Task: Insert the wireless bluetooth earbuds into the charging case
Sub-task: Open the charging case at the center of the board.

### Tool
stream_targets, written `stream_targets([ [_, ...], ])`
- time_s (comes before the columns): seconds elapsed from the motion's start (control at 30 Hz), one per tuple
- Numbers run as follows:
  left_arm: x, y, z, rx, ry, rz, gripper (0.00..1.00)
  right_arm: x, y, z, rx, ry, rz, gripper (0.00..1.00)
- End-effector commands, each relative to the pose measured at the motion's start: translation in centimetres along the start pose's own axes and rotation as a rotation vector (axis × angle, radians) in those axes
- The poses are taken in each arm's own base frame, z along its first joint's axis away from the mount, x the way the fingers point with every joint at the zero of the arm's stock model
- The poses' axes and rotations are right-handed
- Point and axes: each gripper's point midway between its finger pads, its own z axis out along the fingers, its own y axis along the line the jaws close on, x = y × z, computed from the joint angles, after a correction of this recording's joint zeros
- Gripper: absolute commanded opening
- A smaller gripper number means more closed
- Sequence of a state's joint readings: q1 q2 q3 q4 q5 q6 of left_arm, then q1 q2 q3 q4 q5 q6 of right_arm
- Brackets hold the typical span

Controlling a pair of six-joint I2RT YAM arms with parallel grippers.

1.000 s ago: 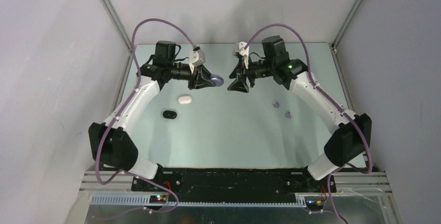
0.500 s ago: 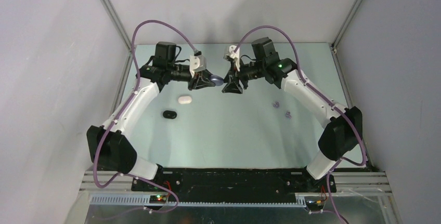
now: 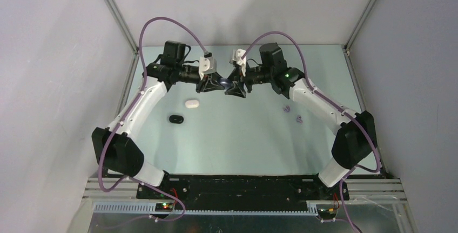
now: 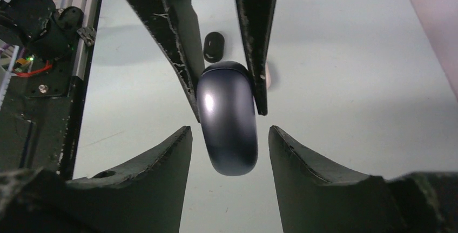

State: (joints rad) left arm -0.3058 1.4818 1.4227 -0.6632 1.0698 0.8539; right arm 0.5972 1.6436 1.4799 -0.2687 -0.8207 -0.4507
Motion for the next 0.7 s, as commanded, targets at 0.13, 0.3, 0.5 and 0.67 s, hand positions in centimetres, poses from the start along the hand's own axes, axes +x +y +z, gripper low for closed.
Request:
stream_targets([
  [0.13,-1.2,-0.4,0.0,0.057,-0.019,0.04,0.0,-4.1,-0.1,-1.1,0.021,-0.132,-0.197,0.51],
  [0.3,-1.0,-0.2,0.1,0.05,-0.014,0.043,0.0,-4.4,0.6,-1.2,-0.019,-0.135,-0.187,0.33],
  [0.5,-0.7,0.3,0.1,0.016,-0.001,0.025,0.41,-4.7,0.7,-1.6,-0.028,-0.137,-0.153,0.13],
  [0.67,-0.2,0.6,0.4,-0.011,-0.007,-0.016,0.52,-5.2,0.3,-2.1,-0.007,-0.15,-0.152,0.13],
])
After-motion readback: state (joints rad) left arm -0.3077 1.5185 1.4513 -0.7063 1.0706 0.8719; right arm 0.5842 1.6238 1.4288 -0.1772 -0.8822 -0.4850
